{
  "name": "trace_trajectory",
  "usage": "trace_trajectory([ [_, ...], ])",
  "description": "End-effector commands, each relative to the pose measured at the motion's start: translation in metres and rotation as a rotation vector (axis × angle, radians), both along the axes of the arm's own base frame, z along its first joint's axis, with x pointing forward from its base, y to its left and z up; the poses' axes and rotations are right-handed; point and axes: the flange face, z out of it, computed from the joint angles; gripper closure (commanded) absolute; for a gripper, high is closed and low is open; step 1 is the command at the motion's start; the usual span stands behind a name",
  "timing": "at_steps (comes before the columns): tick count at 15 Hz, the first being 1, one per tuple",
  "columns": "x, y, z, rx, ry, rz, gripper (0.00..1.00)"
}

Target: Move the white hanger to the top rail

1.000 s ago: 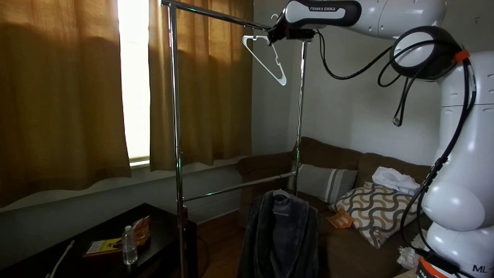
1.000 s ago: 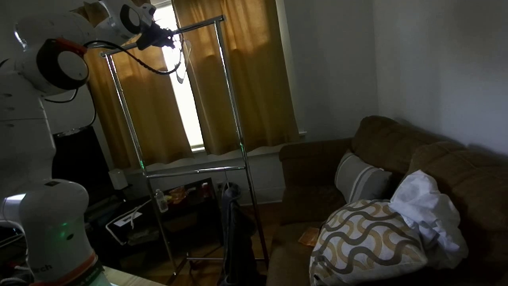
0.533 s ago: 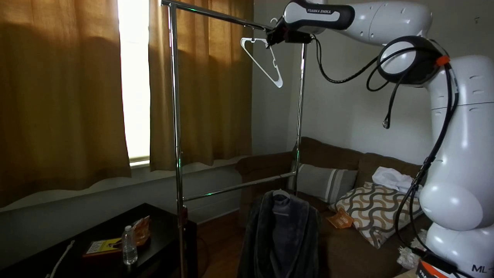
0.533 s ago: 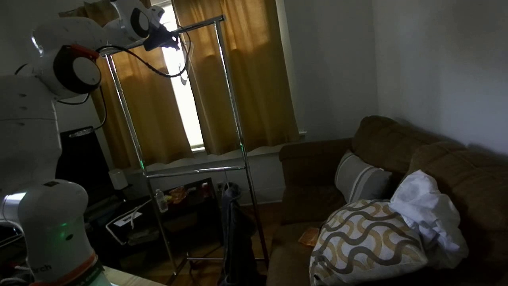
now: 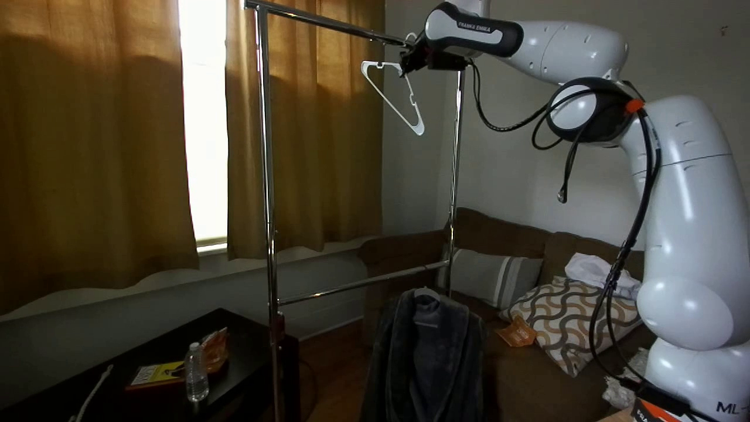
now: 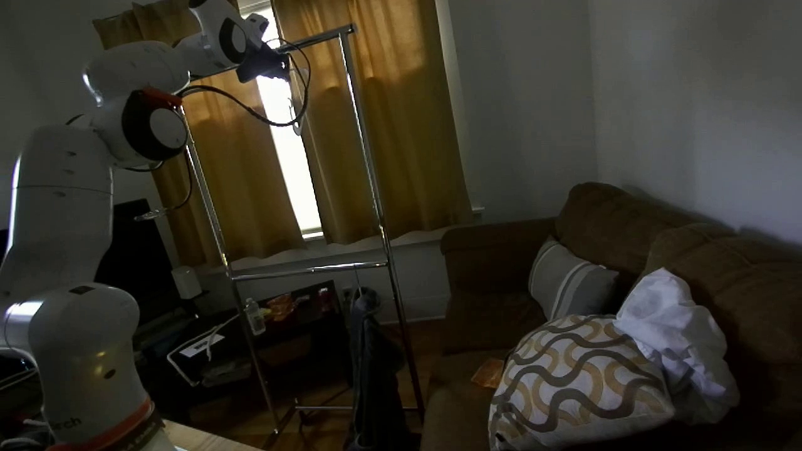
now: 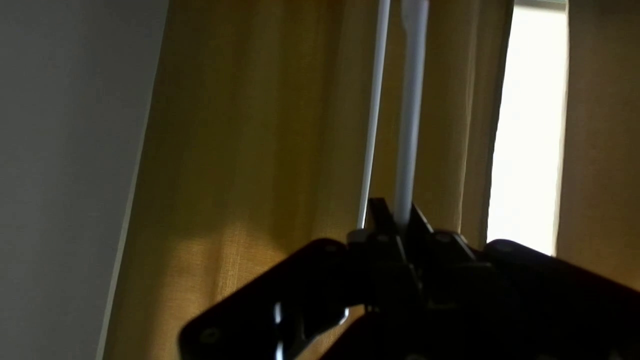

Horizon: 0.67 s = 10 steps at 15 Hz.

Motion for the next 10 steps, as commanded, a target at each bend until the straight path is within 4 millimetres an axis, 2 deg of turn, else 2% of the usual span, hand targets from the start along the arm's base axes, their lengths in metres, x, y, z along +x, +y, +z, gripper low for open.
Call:
trace_trajectory([
  [1, 0.009, 0.000, -0.003, 0.008, 0.030, 0.028, 0.98],
  [3, 0.011, 0.000, -0.006, 0.008, 0.053, 0.033, 0.98],
  [4, 0.011, 0.000, -0.009, 0.006, 0.075, 0.036, 0.77],
  [5, 0.011, 0.001, -0.011, 0.003, 0.101, 0.036, 0.65],
  [8, 0.010, 0.003, -0.017, -0.013, 0.163, 0.038, 0.45],
  [10, 0.005, 0.003, -0.013, -0.019, 0.173, 0.037, 0.29],
])
